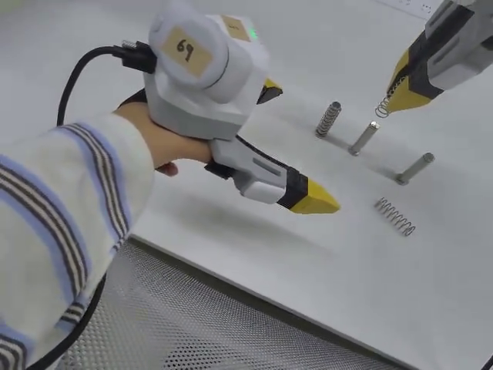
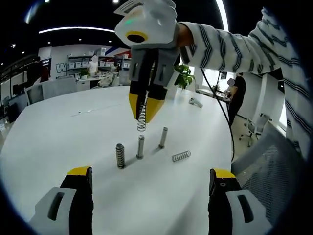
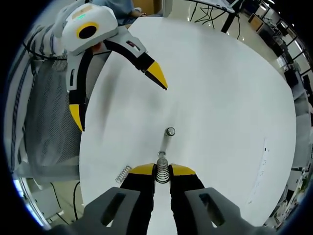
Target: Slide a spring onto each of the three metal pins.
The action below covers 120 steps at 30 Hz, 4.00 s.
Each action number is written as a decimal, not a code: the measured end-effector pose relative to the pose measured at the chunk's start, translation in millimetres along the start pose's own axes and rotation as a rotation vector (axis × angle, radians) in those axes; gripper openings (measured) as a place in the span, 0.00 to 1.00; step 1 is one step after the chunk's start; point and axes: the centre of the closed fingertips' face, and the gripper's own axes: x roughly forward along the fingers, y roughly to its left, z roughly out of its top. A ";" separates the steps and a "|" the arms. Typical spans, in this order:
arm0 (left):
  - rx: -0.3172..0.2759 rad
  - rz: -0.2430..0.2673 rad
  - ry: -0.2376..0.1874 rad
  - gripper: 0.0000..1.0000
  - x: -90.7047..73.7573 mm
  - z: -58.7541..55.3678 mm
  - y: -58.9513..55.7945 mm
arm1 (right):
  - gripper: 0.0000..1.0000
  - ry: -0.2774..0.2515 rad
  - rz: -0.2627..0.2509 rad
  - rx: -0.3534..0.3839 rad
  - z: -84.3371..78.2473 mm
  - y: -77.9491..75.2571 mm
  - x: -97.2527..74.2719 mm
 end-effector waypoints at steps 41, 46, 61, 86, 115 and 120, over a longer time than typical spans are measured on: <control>-0.043 0.023 -0.001 0.98 -0.1 0.9 1.0 | 0.08 0.051 0.019 0.000 -8.7 2.1 42.1; -0.033 0.034 0.001 0.97 -0.9 -2.9 0.7 | 0.08 0.060 0.038 -0.015 -12.3 3.9 51.6; -0.049 0.040 0.020 0.96 -0.6 -7.9 2.9 | 0.09 0.059 0.037 -0.024 -15.4 0.9 58.4; -0.071 0.037 0.048 0.93 -2.0 -13.1 2.3 | 0.17 0.045 0.040 -0.030 -14.2 1.6 66.2; -0.024 -0.005 0.085 0.93 -1.2 -15.0 -9.3 | 0.27 -0.150 -0.059 0.102 2.0 13.3 10.7; -0.027 0.000 0.068 0.97 -3.8 -10.7 -7.1 | 0.32 -0.226 -0.098 0.162 3.3 18.0 -0.7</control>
